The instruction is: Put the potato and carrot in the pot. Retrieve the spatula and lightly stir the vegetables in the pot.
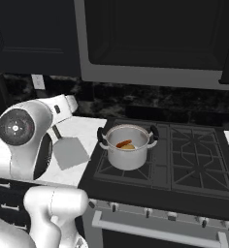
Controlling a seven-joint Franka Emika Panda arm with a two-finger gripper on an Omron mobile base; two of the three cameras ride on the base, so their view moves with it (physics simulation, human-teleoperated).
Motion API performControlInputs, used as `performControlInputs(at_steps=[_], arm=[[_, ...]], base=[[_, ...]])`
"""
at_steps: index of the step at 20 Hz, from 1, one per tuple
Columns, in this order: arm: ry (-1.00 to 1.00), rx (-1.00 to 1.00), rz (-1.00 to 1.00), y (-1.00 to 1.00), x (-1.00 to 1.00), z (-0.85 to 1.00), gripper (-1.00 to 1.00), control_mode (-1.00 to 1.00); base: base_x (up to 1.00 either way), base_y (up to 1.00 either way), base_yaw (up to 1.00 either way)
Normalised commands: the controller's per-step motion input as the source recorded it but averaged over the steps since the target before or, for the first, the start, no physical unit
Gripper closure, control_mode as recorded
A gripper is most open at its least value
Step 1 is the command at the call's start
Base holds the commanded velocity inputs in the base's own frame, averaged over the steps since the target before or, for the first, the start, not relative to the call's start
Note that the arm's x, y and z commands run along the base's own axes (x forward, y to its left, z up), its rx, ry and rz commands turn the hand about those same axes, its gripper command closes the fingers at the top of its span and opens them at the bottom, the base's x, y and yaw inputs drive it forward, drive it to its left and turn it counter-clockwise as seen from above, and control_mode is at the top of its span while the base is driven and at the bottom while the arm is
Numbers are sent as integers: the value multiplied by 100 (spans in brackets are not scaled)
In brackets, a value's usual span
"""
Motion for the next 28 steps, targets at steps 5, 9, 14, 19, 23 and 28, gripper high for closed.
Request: performControlInputs(at_steps=[5,9,14,19,23,28], arm=[[-7,40,-12,-92,44,0,100,-100],[-26,31,-6,-81,34,0,100,-100],[-21,24,-6,-65,35,0,100,-100],[-1,6,-5,-14,49,0,100,-100],[3,-1,-13,-7,46,-16,100,-100],[0,-3,-16,-52,40,-18,100,-100]], base=[[0,0,0],[0,0,0],[0,0,0],[0,0,0],[0,0,0],[0,0,0]])
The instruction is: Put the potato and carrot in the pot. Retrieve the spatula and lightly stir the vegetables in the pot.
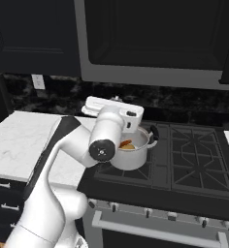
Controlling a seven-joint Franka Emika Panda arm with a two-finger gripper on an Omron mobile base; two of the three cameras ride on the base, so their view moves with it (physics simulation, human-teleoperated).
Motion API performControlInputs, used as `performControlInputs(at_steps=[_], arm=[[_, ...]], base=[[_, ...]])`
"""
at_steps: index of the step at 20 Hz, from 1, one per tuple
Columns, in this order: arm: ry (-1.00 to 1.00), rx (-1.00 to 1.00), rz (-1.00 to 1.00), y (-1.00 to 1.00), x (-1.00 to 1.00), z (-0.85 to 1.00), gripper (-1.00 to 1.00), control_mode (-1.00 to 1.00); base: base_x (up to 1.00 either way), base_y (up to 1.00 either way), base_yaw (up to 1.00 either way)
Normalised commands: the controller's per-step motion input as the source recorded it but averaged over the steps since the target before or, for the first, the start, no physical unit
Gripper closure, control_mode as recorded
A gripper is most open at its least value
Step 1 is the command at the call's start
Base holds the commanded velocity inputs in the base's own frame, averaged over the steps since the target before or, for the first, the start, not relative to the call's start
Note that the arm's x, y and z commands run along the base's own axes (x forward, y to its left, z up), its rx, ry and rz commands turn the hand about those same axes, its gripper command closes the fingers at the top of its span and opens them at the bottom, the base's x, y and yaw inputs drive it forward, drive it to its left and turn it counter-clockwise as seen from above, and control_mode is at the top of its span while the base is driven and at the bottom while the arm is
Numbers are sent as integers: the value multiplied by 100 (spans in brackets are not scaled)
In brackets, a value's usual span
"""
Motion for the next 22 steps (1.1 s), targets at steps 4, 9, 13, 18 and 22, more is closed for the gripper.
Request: performControlInputs(at_steps=[4,9,13,18,22], arm=[[0,-2,-16,-49,39,-11,100,-100],[3,0,-12,-20,30,-24,100,-100],[4,0,-6,0,16,-32,100,-100],[0,0,-5,0,27,-23,100,-100],[0,0,-4,0,36,-10,100,-100]], base=[[0,0,0],[0,0,0],[0,0,0],[0,0,0],[0,0,0]])
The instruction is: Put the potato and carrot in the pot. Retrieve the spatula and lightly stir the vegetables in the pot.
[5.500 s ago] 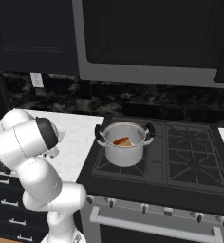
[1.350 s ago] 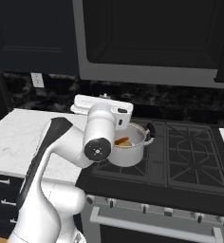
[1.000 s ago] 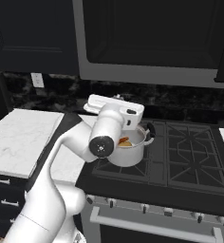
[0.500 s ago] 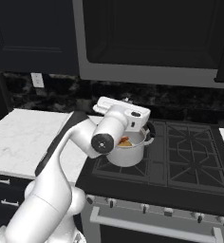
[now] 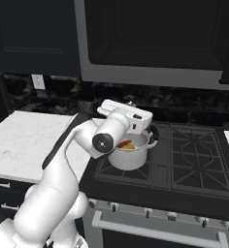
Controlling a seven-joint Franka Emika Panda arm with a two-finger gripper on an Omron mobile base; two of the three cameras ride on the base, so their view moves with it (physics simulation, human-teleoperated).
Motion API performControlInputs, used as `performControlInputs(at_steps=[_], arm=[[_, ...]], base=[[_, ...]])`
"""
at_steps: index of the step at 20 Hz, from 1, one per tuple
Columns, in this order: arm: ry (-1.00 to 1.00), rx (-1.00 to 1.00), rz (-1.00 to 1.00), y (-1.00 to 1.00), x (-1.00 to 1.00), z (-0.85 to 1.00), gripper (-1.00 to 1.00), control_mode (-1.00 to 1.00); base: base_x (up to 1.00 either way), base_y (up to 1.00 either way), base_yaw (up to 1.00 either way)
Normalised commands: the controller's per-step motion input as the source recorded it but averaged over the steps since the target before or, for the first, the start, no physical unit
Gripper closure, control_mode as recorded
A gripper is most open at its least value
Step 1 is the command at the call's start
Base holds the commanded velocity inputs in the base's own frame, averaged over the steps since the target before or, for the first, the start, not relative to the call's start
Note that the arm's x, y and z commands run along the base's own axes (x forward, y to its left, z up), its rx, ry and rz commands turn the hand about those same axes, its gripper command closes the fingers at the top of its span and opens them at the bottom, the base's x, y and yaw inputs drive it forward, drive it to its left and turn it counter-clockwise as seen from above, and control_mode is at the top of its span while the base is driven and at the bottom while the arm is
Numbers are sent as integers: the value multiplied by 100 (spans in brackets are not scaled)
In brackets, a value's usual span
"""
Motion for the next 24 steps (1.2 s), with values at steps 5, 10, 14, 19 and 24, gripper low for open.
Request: performControlInputs(at_steps=[5,10,14,19,24], arm=[[3,0,-3,1,33,-15,100,-100],[7,0,0,11,7,-35,100,-100],[5,2,0,3,0,-11,100,-100],[0,6,0,1,2,6,100,-100],[-1,11,-2,0,-7,61,100,-100]], base=[[0,0,0],[0,0,0],[0,0,0],[0,0,0],[0,0,0]])
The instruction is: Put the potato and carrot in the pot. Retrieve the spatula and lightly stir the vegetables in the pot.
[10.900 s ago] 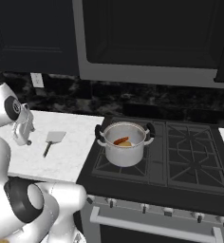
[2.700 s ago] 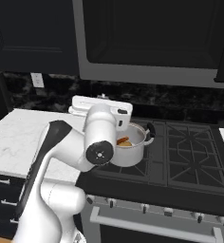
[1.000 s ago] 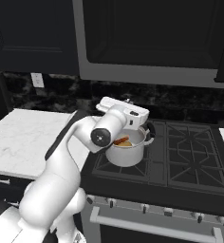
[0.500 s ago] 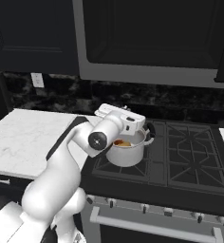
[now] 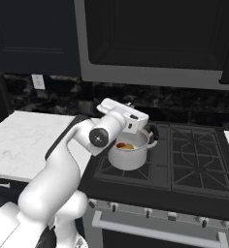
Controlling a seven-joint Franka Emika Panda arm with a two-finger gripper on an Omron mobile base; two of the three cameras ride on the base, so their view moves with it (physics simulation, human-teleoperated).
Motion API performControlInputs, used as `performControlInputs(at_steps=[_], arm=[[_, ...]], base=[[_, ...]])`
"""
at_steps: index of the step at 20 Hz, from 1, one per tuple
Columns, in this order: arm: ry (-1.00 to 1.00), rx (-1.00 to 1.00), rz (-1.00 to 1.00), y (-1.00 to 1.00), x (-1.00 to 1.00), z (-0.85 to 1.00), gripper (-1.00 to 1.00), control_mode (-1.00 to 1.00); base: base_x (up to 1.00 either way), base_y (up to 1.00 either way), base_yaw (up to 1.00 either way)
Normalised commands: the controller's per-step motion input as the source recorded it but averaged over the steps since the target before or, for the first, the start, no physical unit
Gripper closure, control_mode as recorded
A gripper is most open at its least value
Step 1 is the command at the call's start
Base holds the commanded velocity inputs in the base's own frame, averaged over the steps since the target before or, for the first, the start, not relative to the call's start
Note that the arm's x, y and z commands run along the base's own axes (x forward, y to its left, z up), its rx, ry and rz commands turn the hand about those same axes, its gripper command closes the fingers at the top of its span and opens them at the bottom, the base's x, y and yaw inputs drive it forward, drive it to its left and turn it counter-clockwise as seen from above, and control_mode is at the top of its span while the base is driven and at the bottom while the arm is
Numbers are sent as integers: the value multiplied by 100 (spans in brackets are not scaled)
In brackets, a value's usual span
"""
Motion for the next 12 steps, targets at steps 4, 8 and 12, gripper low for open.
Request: performControlInputs(at_steps=[4,8,12], arm=[[2,15,-4,0,-26,42,100,-100],[13,6,-9,0,-8,2,100,-100],[18,0,-14,0,0,-10,100,-100]], base=[[0,0,0],[0,0,0],[0,0,0]])
